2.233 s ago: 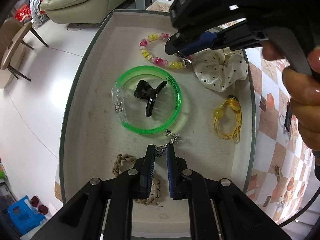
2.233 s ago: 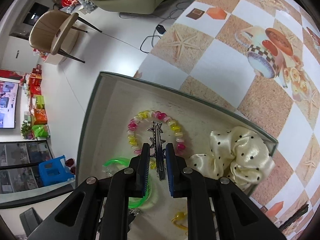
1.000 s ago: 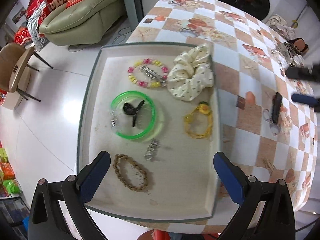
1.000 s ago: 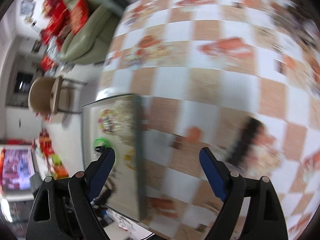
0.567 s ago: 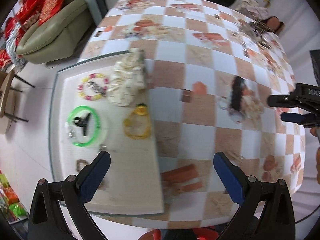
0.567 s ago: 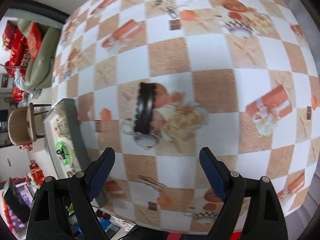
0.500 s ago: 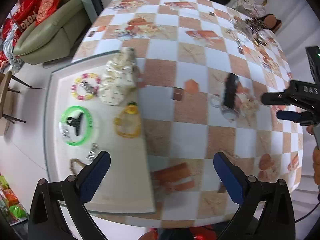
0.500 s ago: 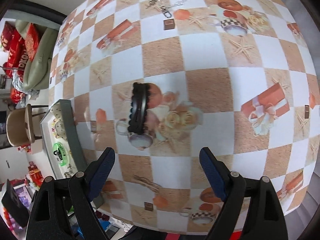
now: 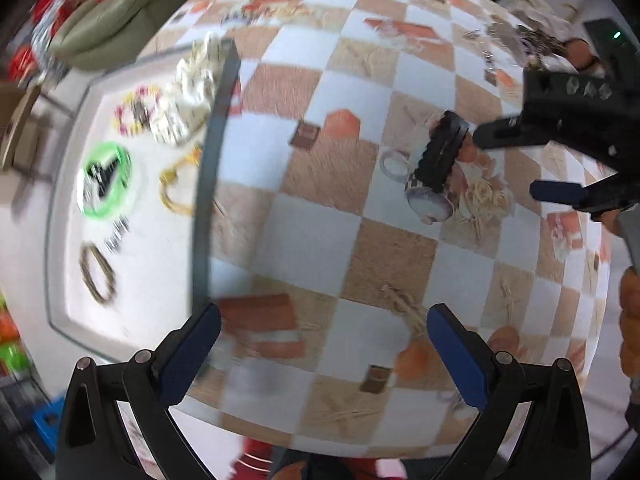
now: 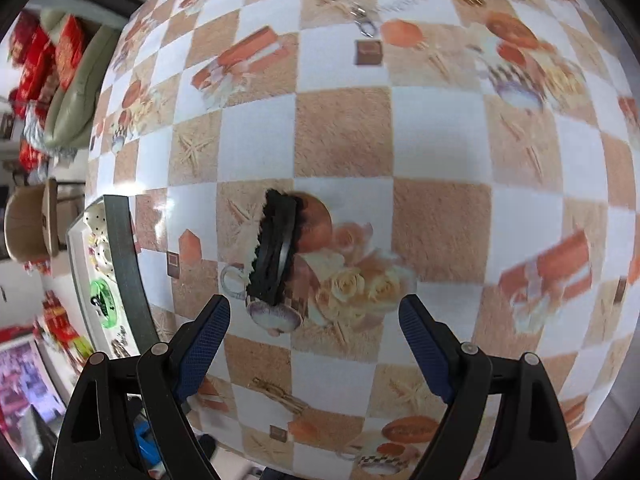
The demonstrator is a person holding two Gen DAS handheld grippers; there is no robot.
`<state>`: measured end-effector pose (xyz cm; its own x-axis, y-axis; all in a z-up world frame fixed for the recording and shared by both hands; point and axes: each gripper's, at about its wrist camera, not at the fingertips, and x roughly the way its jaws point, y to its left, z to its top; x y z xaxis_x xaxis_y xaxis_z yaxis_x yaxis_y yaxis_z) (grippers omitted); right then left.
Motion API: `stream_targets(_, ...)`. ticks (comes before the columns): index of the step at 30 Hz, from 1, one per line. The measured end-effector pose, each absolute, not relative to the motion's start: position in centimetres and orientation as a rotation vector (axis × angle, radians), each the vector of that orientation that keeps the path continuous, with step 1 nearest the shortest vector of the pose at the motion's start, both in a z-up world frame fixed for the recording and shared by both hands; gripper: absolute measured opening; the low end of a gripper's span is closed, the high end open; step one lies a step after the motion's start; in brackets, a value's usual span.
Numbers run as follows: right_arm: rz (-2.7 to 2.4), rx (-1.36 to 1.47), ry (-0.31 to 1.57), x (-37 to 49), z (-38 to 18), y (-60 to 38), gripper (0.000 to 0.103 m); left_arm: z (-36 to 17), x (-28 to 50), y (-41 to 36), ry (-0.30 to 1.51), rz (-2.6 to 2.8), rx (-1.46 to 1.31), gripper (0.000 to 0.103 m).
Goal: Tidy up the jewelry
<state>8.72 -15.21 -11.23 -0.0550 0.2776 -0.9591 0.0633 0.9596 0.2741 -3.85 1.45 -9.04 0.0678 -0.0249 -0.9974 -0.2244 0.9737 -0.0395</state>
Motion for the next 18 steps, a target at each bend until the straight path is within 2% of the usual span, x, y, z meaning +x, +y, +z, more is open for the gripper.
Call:
stream_targets(4,0.209,0.235,1.637,9.8,-11.8,-14.8,0.088,-10.6,-4.1,0.3,1.509,0.211,-0.28,0.103)
stream_targets(8,0.218,0.243,1.652,10.7,-12.4,-14.3,0.087,-11.9,-4.5,-0.2,1.53,0.258,-0.307,0.095)
stream_targets(12,0.199,0.228,1.671,11.3,-13.4,-13.4,0.077,-12.9,-5.0,-0.6,1.526,0.276,-0.329,0.095)
stream_targets(14,0.181,0.223,1.682,11.3,-13.9,-12.9,0.073,-13.4,-5.1,-0.8,1.532,0.29,-0.331,0.087)
stream_targets(16,0.172,0.211,1.689,11.2,-14.4,-12.5,0.069,-13.9,-5.1,-1.0,1.539,0.3,-0.337,0.087)
stream_targets(18,0.163,0.179,1.683,11.2,-14.5,-11.8,0.069,-14.2,-5.2,-1.2,1.539,0.305,-0.337,0.087)
